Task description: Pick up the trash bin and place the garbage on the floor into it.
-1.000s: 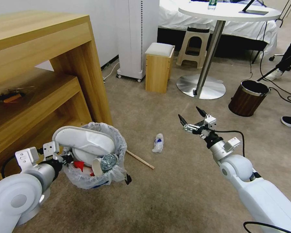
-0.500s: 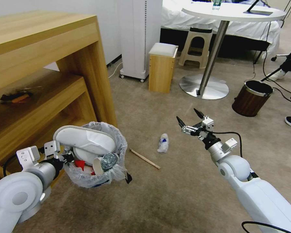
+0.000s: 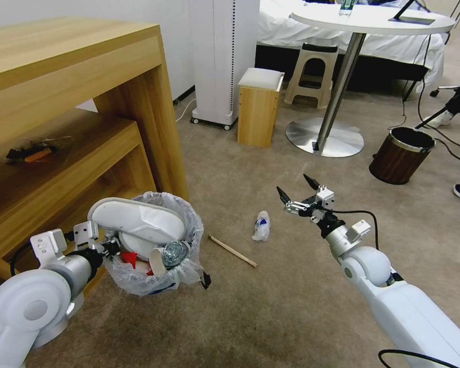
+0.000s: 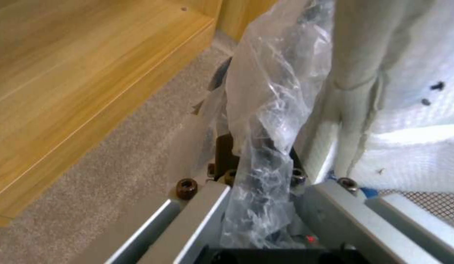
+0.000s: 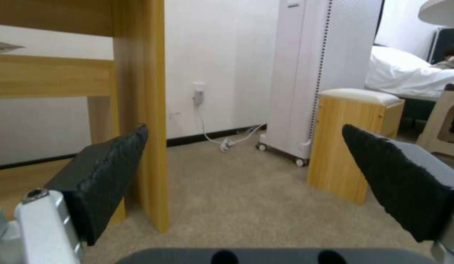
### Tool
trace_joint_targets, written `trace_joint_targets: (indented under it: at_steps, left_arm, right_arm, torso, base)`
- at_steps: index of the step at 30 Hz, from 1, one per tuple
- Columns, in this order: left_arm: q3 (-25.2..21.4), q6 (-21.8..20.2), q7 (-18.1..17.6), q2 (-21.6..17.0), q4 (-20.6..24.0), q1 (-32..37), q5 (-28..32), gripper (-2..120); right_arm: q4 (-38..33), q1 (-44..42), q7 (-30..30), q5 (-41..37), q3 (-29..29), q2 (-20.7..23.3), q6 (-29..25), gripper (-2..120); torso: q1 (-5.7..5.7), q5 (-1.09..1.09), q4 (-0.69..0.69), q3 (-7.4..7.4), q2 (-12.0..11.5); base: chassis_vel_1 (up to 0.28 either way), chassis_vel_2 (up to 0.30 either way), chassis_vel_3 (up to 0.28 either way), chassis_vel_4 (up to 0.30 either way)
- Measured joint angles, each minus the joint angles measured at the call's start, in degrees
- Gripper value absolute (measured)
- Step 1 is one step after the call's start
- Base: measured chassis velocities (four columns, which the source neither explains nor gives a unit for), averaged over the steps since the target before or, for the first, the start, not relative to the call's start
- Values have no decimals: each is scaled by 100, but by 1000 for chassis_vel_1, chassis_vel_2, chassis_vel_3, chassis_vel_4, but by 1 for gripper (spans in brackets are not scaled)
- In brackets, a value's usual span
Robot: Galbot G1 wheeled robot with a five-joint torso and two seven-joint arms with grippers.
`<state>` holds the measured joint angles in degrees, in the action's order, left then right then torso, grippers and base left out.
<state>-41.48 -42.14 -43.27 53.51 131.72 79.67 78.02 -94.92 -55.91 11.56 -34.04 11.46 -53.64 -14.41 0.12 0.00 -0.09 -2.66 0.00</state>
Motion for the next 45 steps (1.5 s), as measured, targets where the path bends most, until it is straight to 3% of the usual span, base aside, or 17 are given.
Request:
trace_joint_targets:
  at_steps: [15, 23, 26, 32, 33, 36, 37, 40, 45]
  left_arm:
    - [-53, 0, 16, -40, 29, 49, -9, 0]
    - [-76, 1, 19, -69, 59, 71, -15, 0]
    - [-78, 1, 19, -69, 63, 75, -26, 0]
    - [-132, 1, 19, -72, 108, 118, -37, 0]
    - [-132, 1, 19, -72, 108, 118, -37, 0]
    - [-145, 1, 20, -66, 129, 144, -45, 0]
    - [-145, 1, 20, -66, 129, 144, -45, 0]
    - [-145, 1, 19, -30, 151, 164, -68, 0]
    - [-146, 4, 19, -13, 163, 175, -83, 0]
  right_arm:
    - [71, -27, 63, 95, -26, -25, -56, 100]
    - [50, -80, -207, 203, -167, -58, 132, 100]
    - [69, -95, -232, 306, -223, -51, 469, 100]
    - [31, -69, -679, 92, -509, -37, 2291, 100]
    - [31, -69, -679, 92, -509, -37, 2291, 100]
    - [145, 42, -971, -163, -698, -134, 3120, 100]
    - [145, 42, -971, -163, -698, -134, 3120, 100]
    - [441, 212, -1307, -460, -915, -313, 3799, 100]
    - [663, 278, -1280, -410, -1025, -402, 3946, 100]
  torso:
    - [-2, -2, -1, 0, 1]
    - [3, 0, 0, -2, 0]
    - [0, -1, 0, 1, 0]
    - [-1, 0, -1, 1, 0]
    - [-1, 0, -1, 1, 0]
    - [-1, -1, -1, 0, 0]
    - [-1, -1, -1, 0, 0]
    - [-1, 0, 0, 0, 0]
    - [-1, 0, 0, 0, 0]
  base:
    - [-103, 110, 106, -112]
    - [-118, 134, 118, -136]
    - [28, -22, -35, 25]
    - [6, -7, -9, 3]
    - [0, 0, 0, 0]
    - [0, 0, 0, 0]
    - [0, 0, 0, 0]
    - [0, 0, 0, 0]
    - [0, 0, 0, 0]
